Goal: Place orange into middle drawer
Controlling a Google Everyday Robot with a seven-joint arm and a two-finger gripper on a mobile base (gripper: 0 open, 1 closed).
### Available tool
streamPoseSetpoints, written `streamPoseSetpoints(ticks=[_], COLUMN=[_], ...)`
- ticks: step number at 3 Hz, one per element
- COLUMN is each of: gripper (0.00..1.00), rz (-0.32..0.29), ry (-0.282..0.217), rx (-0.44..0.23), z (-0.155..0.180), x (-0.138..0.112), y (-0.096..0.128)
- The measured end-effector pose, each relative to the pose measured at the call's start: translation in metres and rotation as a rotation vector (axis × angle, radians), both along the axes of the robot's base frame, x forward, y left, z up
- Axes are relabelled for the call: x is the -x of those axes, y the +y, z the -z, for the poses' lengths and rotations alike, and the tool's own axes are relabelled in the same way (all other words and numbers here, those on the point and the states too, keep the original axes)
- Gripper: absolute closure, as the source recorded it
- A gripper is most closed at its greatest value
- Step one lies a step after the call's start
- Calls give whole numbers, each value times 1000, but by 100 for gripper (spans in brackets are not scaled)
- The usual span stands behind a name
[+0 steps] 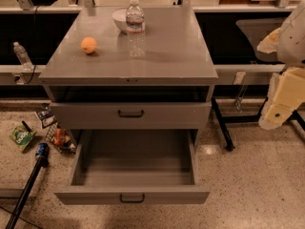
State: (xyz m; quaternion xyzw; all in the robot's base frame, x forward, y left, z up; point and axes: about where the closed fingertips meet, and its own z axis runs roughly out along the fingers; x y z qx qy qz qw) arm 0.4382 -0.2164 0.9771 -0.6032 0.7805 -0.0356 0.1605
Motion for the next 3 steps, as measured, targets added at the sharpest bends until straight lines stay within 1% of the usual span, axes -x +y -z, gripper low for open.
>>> streamPoseSetpoints(ticks=[1, 2, 3], gripper=[0, 0, 0], rz=[0, 13, 87], ry=[0, 1, 32], rx=[0, -108, -364], z=[0, 7, 35], x=[0, -10, -39], y=[0, 21, 63])
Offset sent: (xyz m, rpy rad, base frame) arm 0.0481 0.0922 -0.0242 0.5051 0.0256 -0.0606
